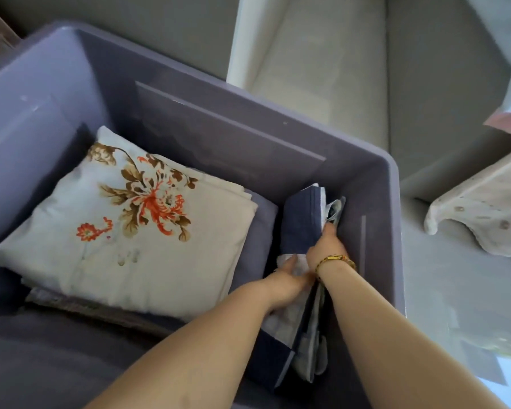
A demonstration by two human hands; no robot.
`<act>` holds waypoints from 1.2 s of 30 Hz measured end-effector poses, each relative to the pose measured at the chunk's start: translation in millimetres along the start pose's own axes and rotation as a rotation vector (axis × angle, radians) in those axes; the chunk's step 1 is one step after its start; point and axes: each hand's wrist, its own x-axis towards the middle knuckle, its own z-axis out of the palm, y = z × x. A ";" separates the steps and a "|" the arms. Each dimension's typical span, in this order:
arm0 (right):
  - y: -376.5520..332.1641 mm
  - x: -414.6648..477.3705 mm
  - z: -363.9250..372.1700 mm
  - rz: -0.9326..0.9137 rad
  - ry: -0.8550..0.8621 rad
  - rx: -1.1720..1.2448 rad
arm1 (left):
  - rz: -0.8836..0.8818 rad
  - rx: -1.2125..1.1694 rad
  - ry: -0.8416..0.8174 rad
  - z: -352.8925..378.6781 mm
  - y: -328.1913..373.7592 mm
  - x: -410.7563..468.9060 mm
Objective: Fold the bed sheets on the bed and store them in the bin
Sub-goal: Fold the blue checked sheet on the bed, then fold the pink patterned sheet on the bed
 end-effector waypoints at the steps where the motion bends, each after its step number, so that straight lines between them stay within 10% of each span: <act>1: 1.6 4.9 6.6 0.009 -0.020 0.022 | -0.012 0.059 -0.027 -1.4 -3.7 -1.1; 9: 6.6 35.8 32.2 0.019 -0.010 0.153 | -0.053 0.039 -0.110 -6.9 -16.2 3.4; 13: 1.7 26.0 28.1 -0.282 0.192 -0.475 | -0.051 0.097 -0.116 -7.3 -19.9 6.6; 20: 2.6 25.7 12.2 -0.292 -0.101 -1.373 | -0.005 0.372 -0.122 -16.3 -27.3 8.2; 29: 12.3 -18.3 -64.1 -0.420 0.531 -0.500 | 0.210 0.153 0.338 -24.2 5.4 -0.6; 36: 40.2 -11.1 -76.9 -0.254 0.227 0.301 | 0.483 -0.026 0.418 -4.9 27.2 -10.2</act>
